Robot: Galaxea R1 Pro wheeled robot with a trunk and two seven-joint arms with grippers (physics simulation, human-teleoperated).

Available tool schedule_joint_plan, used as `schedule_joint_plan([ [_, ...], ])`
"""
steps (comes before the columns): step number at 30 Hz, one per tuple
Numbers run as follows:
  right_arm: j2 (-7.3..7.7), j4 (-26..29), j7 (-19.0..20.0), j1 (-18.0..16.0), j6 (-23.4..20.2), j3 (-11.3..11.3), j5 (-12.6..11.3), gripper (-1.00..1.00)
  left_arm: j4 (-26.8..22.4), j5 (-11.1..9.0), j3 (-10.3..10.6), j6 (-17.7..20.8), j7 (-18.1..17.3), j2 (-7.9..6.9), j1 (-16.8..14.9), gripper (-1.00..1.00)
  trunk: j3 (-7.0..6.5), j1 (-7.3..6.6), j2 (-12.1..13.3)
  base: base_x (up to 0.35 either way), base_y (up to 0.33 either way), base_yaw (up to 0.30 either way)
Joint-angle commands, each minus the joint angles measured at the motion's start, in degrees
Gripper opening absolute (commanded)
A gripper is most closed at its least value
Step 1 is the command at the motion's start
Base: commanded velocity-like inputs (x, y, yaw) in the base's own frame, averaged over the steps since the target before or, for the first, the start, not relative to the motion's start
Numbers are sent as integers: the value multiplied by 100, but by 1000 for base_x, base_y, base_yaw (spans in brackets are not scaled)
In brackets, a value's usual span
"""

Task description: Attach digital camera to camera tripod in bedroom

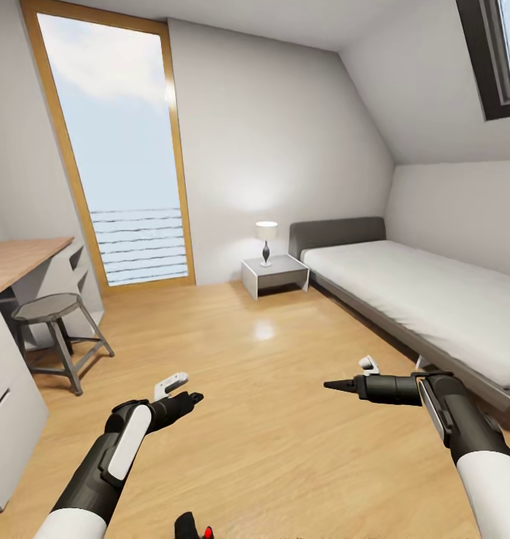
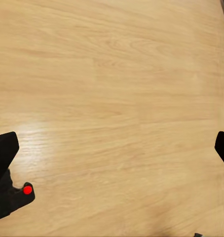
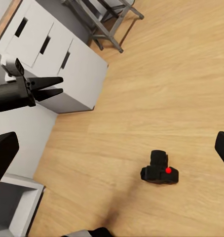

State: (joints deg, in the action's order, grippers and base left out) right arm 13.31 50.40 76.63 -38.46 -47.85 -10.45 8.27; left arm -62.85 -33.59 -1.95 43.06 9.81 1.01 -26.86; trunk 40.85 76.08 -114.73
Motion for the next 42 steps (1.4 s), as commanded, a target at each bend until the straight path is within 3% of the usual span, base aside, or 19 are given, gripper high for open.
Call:
schedule_joint_plan([
  [1,-4,5,53,-5,-45,-18,60,100,-7,-60,-11,27,45,5,-3,100,25,22,-45,0,0,0],
  [42,-4,-13,36,-4,-40,-18,79,100,-8,-8,1,26,47,13,-3,100,761,922,-1689,0,0,0],
])
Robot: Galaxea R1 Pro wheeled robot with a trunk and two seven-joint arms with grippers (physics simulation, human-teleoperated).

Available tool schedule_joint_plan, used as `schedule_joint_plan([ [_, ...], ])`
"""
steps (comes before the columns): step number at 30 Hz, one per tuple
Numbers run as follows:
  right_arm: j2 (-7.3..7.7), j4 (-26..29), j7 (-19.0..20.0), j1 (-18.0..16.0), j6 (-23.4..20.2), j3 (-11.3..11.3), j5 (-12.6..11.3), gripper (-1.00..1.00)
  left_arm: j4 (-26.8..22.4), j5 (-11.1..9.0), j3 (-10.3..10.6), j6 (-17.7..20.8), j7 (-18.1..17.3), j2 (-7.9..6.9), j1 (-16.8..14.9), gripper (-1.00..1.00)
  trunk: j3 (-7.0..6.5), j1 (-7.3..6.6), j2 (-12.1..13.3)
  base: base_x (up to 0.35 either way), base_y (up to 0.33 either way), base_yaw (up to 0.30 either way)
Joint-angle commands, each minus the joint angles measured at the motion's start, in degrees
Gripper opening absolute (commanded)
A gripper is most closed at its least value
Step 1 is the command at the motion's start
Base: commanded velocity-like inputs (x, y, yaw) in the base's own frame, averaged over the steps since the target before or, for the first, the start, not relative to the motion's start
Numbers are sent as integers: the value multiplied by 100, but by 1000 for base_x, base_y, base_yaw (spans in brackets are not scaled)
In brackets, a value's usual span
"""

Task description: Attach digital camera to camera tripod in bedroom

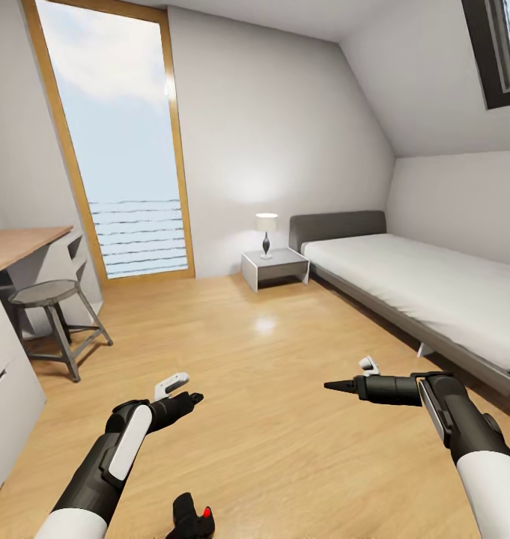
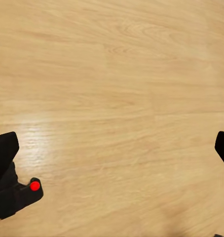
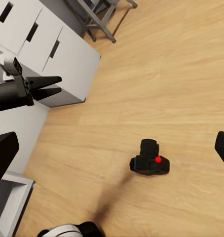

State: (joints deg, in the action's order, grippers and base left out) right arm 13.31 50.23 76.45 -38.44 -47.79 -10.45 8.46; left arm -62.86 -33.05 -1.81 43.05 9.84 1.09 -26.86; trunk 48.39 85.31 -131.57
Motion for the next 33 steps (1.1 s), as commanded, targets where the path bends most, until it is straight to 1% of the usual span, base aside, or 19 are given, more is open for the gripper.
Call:
schedule_joint_plan([
  [1,-4,5,55,-5,-47,-18,59,100,-7,-62,-12,27,45,5,-3,100,25,22,-44,0,0,0],
  [19,-4,0,-10,-5,-38,-18,67,100,-17,-54,9,20,65,5,-3,100,348,417,-766,0,0,0],
  [26,-19,-6,-238,-5,-38,-25,68,100,-13,-34,41,3,108,12,-3,100,473,571,-1047,0,0,0],
  [29,-26,-14,-273,-5,-38,-27,68,100,-6,-19,53,1,112,13,-3,100,527,636,-1167,0,0,0],
  [31,-32,-22,-285,-5,-38,-27,68,100,1,34,126,-2,117,17,-3,100,572,641,-1169,0,0,0],
  [33,-37,-26,-291,-5,-38,-27,68,100,10,142,276,-17,122,25,-3,100,616,646,-1172,0,0,0],
])
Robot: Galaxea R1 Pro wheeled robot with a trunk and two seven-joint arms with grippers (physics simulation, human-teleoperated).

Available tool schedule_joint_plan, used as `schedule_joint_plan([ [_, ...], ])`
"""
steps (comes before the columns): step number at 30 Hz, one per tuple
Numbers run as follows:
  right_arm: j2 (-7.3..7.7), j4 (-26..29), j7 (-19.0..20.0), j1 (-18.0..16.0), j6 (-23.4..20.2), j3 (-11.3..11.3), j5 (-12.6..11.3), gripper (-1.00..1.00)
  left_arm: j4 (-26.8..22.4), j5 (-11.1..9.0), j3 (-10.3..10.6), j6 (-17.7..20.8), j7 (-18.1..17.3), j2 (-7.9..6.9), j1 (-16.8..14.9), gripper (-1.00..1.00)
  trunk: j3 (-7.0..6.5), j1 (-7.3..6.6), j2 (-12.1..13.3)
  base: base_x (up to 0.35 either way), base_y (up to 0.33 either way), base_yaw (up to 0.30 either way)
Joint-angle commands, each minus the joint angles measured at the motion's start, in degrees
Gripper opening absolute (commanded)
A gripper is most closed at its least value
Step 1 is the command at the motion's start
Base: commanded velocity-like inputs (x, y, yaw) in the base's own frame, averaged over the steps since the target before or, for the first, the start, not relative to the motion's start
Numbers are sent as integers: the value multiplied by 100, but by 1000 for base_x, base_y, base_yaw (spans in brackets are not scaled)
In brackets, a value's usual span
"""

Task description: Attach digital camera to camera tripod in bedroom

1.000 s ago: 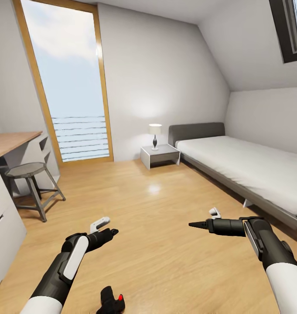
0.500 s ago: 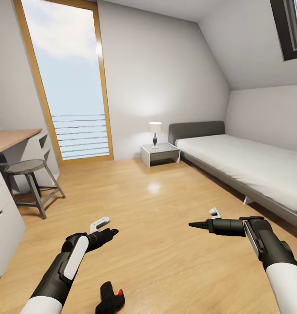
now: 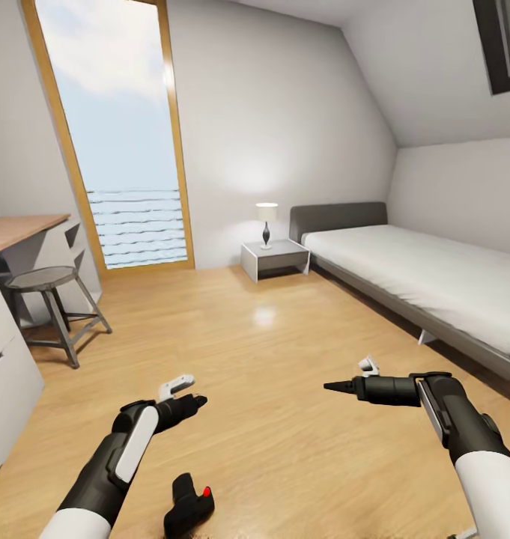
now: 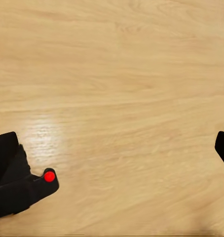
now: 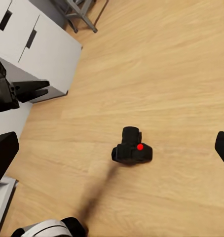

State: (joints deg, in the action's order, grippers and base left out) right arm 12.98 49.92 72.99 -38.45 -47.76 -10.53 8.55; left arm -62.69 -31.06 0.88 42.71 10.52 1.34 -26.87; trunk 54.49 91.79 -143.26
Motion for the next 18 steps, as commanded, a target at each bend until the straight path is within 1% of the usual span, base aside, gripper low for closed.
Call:
schedule_joint_plan([
  [1,-8,3,49,-5,-41,-19,59,100,0,40,135,6,59,5,-3,100,29,1,-5,0,0,0],
  [2,-9,1,47,-5,-41,-19,59,100,4,98,205,1,61,9,-3,100,51,4,-6,0,0,0],
  [3,-11,-2,43,-5,-41,-19,59,100,11,217,337,-6,64,16,-3,100,73,6,-7,0,0,0],
  [4,-12,-4,39,-5,-41,-19,59,100,15,276,396,-8,62,19,-3,100,95,9,-9,0,0,0],
  [5,-13,-5,28,-5,-41,-19,59,100,23,386,494,-15,59,24,-3,100,118,11,-10,0,0,0],
  [7,-14,-7,7,-5,-41,-19,59,100,30,502,583,-20,57,32,-3,100,162,16,-13,0,0,0],
  [12,-15,-8,-29,-5,-41,-19,54,100,36,601,653,-25,53,33,-3,100,273,29,-19,0,0,0],
  [18,-15,-8,-38,-5,-41,-19,51,100,37,624,669,-26,48,33,-3,100,406,45,-27,0,0,0],
])
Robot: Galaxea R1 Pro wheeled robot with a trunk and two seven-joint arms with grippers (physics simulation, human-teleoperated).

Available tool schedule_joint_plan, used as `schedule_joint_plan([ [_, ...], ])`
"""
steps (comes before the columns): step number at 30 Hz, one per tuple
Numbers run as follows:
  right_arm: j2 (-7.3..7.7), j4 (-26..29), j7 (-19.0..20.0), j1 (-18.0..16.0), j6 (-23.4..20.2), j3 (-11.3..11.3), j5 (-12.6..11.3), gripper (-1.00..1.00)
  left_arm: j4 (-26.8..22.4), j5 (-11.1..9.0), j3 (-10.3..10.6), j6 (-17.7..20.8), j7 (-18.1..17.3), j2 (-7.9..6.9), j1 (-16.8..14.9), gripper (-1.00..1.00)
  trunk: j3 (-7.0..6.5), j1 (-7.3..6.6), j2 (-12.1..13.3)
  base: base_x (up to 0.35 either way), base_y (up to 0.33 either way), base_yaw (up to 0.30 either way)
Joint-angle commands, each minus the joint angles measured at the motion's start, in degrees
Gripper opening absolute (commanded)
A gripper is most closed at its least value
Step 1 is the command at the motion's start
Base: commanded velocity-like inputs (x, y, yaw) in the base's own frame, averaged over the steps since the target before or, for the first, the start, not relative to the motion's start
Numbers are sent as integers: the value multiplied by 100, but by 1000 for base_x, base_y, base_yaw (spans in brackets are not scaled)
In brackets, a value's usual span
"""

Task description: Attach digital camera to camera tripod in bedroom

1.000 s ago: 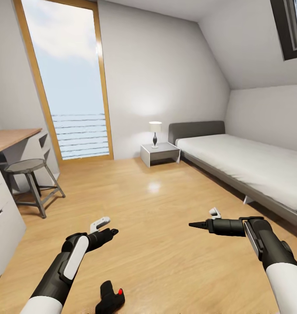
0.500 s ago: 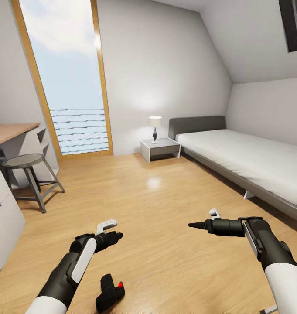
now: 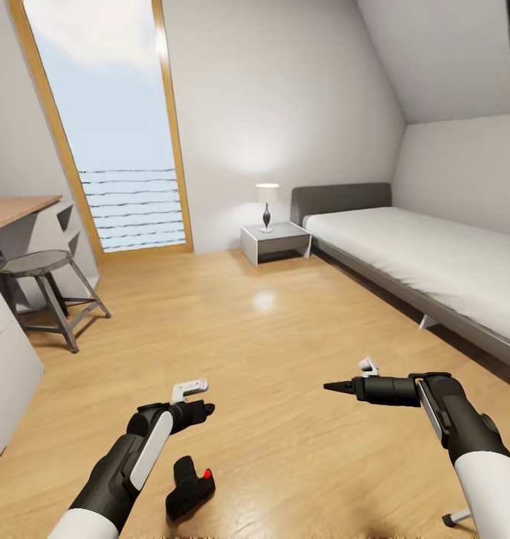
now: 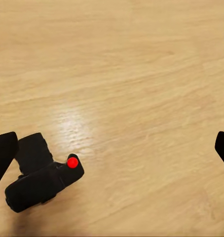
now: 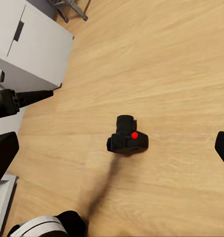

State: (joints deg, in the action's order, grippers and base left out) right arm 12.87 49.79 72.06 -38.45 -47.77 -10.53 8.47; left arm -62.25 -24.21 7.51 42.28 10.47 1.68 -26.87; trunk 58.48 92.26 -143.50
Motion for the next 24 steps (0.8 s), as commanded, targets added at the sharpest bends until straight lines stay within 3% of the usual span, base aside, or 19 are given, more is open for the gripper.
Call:
schedule_joint_plan([
  [1,-4,5,55,-5,-39,-19,59,100,-7,-60,6,18,52,-1,-3,100,29,1,-4,0,0,0],
  [24,-4,5,54,-5,-40,-19,66,100,-7,-66,5,15,51,-1,-3,100,538,60,-35,0,0,0],
])
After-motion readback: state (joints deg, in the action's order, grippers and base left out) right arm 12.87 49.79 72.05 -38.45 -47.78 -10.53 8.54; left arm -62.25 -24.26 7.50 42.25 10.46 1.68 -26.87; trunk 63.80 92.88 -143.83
